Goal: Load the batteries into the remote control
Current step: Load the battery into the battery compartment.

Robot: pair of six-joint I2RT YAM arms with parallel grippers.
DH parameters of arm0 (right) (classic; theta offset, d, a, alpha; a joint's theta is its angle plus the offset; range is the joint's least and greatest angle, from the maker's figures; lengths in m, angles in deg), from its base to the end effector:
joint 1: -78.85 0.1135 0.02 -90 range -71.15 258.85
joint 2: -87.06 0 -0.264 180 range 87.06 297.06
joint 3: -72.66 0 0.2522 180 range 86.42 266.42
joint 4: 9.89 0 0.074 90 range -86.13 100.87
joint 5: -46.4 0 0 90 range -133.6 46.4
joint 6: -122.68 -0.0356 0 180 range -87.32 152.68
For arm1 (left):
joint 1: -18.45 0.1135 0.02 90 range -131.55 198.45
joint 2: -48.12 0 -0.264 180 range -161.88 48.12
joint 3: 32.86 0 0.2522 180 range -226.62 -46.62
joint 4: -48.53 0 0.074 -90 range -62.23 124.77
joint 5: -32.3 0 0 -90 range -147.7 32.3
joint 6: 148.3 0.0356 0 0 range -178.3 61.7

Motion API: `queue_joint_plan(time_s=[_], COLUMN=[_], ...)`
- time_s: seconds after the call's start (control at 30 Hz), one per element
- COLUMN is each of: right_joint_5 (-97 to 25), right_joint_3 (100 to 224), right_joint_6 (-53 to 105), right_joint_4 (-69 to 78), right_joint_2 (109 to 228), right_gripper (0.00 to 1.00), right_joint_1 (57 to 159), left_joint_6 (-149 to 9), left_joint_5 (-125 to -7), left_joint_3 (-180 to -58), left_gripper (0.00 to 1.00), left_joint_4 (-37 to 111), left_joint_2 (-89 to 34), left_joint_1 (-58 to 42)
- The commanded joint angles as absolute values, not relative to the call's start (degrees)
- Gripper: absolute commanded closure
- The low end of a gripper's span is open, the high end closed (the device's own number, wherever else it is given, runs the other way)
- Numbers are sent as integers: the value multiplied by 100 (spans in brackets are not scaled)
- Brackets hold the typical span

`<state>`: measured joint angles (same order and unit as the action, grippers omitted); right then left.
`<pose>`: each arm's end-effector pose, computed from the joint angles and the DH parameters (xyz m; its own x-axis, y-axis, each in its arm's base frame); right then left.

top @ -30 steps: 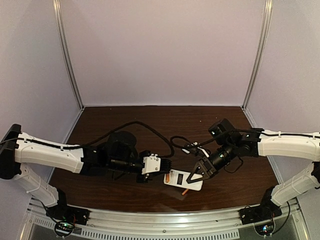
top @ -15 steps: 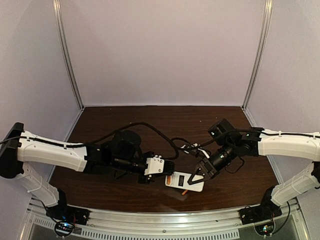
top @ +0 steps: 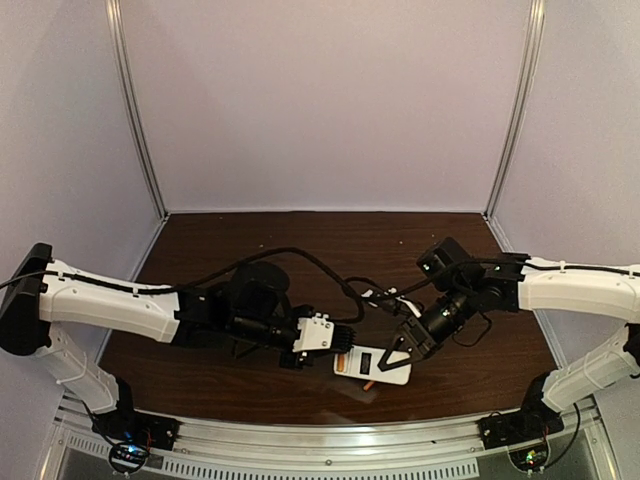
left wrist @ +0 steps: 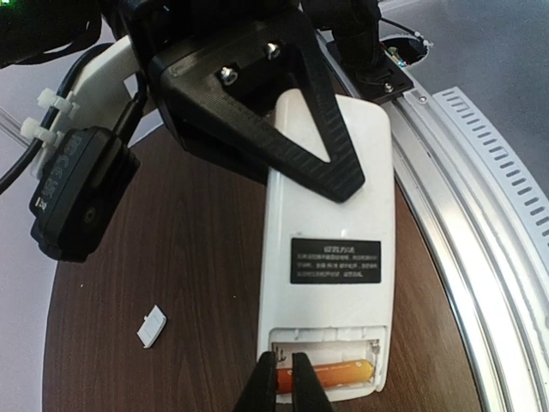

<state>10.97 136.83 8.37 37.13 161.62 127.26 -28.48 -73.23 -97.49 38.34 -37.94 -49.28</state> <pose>0.1434 0.2053 0.2428 -0.8081 -0.5510 -0.2082 -0.4304 0.3110 0.8474 0.1158 -0.3079 0.2280 0.3140 0.4976 -0.8086 0.9473 -0.1075 0.3017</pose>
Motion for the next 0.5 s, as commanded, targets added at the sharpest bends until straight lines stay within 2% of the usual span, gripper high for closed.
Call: queue_joint_plan(time_s=[0.0, 0.47], right_joint_5=[1551, 1744], right_joint_3=[13950, 13916], right_joint_6=[994, 774], right_joint_4=[2679, 2205], right_joint_2=[15733, 15357], right_gripper=[100, 100], right_joint_1=[12719, 12634], left_joint_6=[-2762, -2779], left_joint_5=[-7597, -7748], left_joint_3=[-9692, -9682], left_gripper=[93, 94], left_joint_4=[3092, 2660], left_joint_2=[-4038, -4153], left_joint_1=[-5037, -5035])
